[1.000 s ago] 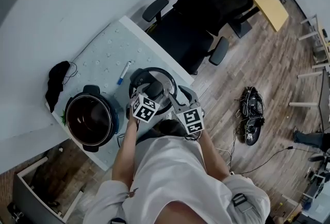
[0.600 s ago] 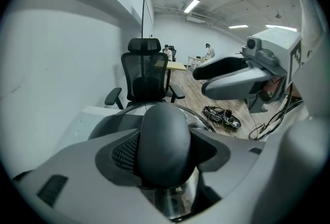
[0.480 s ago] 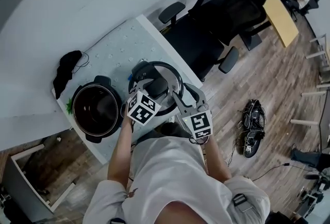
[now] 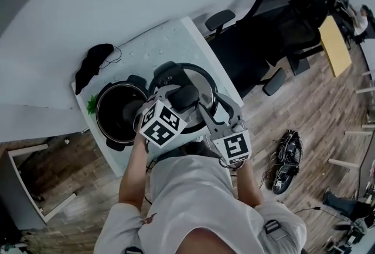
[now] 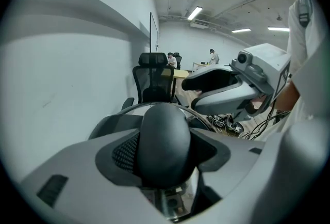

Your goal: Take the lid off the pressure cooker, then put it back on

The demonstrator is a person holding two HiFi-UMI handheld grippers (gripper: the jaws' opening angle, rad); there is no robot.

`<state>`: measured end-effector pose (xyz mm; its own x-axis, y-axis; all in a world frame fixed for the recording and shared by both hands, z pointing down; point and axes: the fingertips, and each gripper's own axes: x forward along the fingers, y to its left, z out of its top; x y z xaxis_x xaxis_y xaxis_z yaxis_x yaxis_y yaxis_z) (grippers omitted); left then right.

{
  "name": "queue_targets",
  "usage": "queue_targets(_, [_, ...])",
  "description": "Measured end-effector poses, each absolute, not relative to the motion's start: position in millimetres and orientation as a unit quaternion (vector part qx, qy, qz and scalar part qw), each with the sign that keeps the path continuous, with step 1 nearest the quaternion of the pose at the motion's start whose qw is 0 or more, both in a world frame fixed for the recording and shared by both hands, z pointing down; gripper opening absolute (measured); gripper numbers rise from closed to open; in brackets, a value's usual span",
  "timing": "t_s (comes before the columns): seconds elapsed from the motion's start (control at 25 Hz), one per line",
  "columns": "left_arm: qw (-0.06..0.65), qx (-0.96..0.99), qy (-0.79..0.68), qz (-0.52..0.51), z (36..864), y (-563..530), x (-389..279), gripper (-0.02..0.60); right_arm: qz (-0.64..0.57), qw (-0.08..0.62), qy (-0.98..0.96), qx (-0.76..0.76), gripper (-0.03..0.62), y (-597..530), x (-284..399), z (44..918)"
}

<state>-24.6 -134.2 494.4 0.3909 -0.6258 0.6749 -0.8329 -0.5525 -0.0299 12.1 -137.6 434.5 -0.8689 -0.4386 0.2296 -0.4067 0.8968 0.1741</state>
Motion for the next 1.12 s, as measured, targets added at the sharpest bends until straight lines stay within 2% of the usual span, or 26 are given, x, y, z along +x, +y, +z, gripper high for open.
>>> queue_targets(0.4, [0.163, 0.806, -0.469, 0.323, 470.2, -98.8, -81.4, 0.273, -0.07, 0.123, -0.977, 0.161, 0.192, -108.2, -41.0, 424.1])
queue_targets(1.12, [0.199, 0.783, -0.489, 0.329, 481.1, -34.1, -175.5, 0.273, -0.094, 0.135, -0.984, 0.068, 0.192, -62.4, -128.6, 428.0])
